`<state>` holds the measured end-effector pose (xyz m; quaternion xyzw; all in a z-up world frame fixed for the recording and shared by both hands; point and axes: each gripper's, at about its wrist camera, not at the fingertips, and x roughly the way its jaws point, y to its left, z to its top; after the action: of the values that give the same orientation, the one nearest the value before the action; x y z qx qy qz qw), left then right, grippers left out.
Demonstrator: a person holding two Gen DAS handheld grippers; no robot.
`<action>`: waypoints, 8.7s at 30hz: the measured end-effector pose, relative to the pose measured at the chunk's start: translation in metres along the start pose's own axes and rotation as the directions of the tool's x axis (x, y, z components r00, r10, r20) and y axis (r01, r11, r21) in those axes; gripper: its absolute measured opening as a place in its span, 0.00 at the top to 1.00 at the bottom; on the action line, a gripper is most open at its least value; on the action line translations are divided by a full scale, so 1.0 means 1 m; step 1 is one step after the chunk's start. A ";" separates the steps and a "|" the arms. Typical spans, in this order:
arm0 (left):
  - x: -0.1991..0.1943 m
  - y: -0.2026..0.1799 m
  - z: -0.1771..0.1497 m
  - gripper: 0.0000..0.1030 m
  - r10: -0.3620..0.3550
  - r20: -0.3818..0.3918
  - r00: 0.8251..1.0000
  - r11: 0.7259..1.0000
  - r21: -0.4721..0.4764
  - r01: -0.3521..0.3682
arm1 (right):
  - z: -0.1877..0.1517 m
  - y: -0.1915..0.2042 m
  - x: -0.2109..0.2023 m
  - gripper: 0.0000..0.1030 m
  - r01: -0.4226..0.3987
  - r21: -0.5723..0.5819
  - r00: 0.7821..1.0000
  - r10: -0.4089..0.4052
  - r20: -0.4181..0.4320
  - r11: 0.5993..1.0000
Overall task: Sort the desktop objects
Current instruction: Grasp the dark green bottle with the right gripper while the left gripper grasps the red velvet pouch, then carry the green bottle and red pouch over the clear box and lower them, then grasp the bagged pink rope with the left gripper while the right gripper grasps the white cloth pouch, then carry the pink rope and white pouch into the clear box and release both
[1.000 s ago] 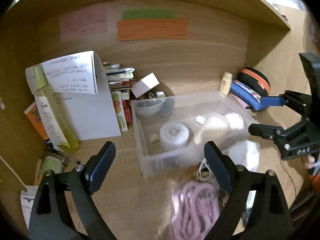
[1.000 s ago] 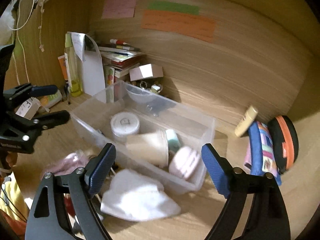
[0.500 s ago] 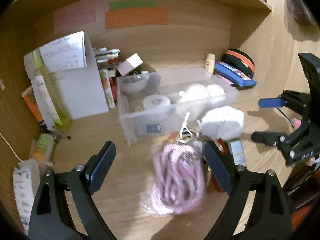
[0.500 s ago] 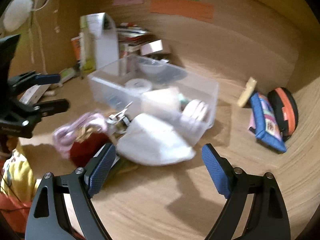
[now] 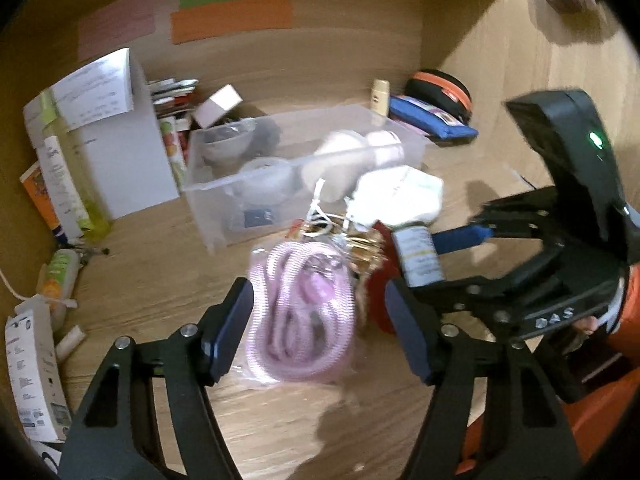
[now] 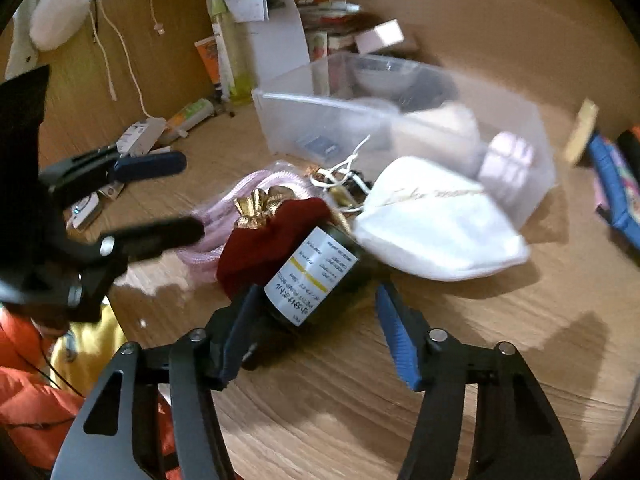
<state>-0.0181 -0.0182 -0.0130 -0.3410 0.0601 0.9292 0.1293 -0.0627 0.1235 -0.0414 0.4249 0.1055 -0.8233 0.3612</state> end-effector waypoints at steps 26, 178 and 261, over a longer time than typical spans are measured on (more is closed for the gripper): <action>0.039 -0.014 0.021 0.75 -0.075 -0.041 0.996 0.996 -0.059 0.073 | -0.017 -0.044 -0.060 0.53 0.062 0.085 0.988 -0.073 0.135 0.994; -0.004 0.059 0.035 0.43 0.087 0.040 0.995 0.972 -0.222 -0.076 | 0.047 -0.046 -0.088 0.40 0.140 0.052 0.941 -0.149 0.303 0.989; 0.024 0.087 0.105 0.10 0.119 0.122 0.985 0.974 -0.208 -0.092 | 0.117 -0.069 -0.027 0.15 0.319 0.105 0.940 -0.329 0.089 0.942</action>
<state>-0.1250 -0.0760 0.0538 -0.2856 -0.0253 0.9568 0.0482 -0.1728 0.1298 0.0426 0.3733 0.1179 -0.8967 0.2065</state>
